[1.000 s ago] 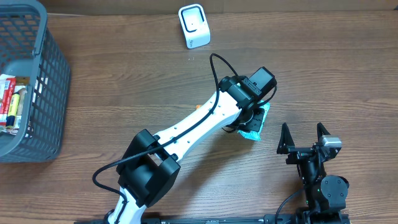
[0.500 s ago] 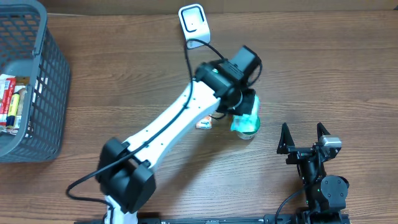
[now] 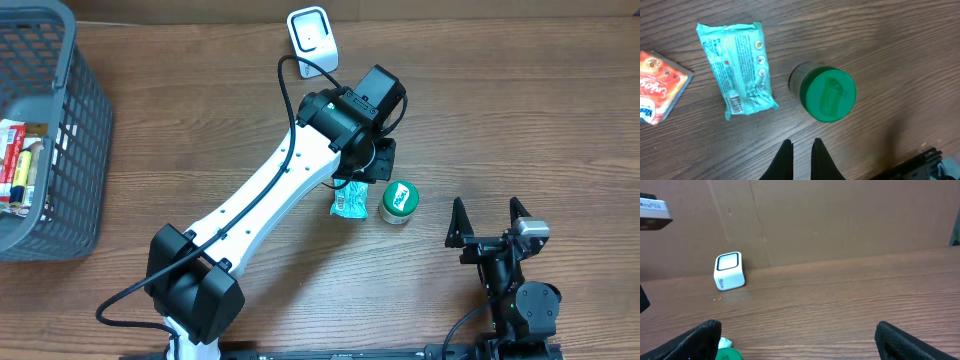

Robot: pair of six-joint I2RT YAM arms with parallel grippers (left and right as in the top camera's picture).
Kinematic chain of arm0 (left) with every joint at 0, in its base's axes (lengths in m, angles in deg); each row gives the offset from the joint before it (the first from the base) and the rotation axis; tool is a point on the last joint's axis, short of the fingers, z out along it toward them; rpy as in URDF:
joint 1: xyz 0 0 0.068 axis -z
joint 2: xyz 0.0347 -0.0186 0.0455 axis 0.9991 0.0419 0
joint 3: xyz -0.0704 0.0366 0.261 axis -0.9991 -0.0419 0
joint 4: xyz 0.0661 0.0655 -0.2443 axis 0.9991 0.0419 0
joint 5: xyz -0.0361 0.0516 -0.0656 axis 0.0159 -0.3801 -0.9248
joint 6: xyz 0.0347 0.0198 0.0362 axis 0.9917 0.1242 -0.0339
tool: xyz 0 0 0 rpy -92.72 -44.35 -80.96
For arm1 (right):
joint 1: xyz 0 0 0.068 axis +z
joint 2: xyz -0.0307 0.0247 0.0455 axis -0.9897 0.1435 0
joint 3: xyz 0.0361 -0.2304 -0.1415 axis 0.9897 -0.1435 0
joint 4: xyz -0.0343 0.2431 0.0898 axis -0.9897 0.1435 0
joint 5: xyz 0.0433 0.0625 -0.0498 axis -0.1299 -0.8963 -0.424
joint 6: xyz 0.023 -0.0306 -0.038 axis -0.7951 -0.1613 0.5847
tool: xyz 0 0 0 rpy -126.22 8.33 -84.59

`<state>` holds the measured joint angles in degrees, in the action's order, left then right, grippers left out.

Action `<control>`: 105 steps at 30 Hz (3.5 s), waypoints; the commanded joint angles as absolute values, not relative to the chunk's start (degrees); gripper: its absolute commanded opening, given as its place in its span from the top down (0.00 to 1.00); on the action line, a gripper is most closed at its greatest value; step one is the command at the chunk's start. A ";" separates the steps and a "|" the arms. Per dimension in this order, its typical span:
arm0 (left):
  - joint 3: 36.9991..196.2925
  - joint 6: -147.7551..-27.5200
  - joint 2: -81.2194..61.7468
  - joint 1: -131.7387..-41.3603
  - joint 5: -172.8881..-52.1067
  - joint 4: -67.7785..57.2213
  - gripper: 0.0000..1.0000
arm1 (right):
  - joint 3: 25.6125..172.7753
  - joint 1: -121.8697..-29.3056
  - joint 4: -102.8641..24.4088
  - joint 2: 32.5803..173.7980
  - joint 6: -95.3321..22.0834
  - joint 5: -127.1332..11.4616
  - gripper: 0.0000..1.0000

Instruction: Scan the item barcode

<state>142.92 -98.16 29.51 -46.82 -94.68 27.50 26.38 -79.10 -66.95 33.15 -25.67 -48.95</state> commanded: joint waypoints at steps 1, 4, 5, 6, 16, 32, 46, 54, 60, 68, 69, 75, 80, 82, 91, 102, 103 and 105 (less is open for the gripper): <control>143.05 -97.70 28.98 -46.69 -93.29 27.63 0.96 | 25.77 -79.25 -67.30 32.58 -25.48 -48.86 0.00; 141.89 -97.70 29.01 -46.41 -92.78 27.39 0.96 | 25.77 -79.25 -67.30 32.58 -25.48 -48.84 0.00; 141.26 -97.86 29.11 -46.15 -91.62 27.30 0.96 | 25.77 -79.25 -67.30 32.58 -25.48 -48.84 0.00; 140.73 -97.99 29.22 -45.86 -90.49 27.26 0.96 | 25.77 -79.25 -67.32 32.58 -25.48 -48.84 0.00; 139.33 -99.01 38.84 -42.37 -89.46 25.16 0.96 | 25.77 -79.25 -67.30 32.58 -25.48 -48.84 0.00; 139.33 -100.33 45.27 -39.09 -98.99 19.41 0.96 | 25.77 -79.25 -67.30 32.58 -25.48 -48.84 0.00; 149.98 -99.60 45.24 -45.23 -85.68 30.12 0.96 | 25.77 -79.25 -67.30 32.58 -25.48 -48.84 0.00; 146.28 -100.09 45.59 -49.97 -78.71 32.30 0.95 | 25.77 -79.25 -67.30 32.58 -25.48 -48.84 0.00; 138.20 -100.04 45.64 -50.65 -79.76 27.45 0.95 | 25.77 -79.25 -67.32 32.58 -25.48 -48.84 0.00; 135.73 -98.82 45.64 -49.69 -82.47 23.80 0.96 | 25.77 -79.25 -67.30 32.58 -25.48 -48.84 0.00; 135.73 -97.83 45.64 -49.62 -83.32 23.21 0.96 | 25.77 -79.25 -67.30 32.58 -25.48 -48.84 0.00; 135.73 -97.27 45.64 -49.05 -83.93 20.72 0.96 | 25.77 -79.25 -67.30 32.58 -25.48 -48.84 0.00; 135.81 -97.27 45.57 -48.42 -84.70 20.61 0.96 | 25.77 -79.25 -67.32 32.58 -25.48 -48.84 0.00; 136.82 -97.16 45.44 -48.46 -84.70 20.70 0.95 | 25.77 -79.25 -67.32 32.58 -25.48 -48.86 0.00; 148.40 -91.08 43.91 -54.61 -77.79 30.47 0.94 | 25.77 -79.25 -67.30 32.58 -25.48 -48.84 0.00; 146.83 -85.59 43.96 -68.22 -71.43 33.59 0.79 | 25.77 -79.25 -67.30 32.58 -25.48 -48.86 0.00; 146.00 -85.59 43.96 -69.25 -71.45 33.42 0.78 | 25.77 -79.25 -67.30 32.58 -25.48 -48.84 0.00; 144.12 -85.57 43.96 -70.98 -71.95 32.87 0.78 | 25.77 -79.25 -67.32 32.58 -25.48 -48.84 0.00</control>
<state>146.55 -87.04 45.38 -69.53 -72.94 33.18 26.38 -79.07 -66.93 33.15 -25.67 -48.95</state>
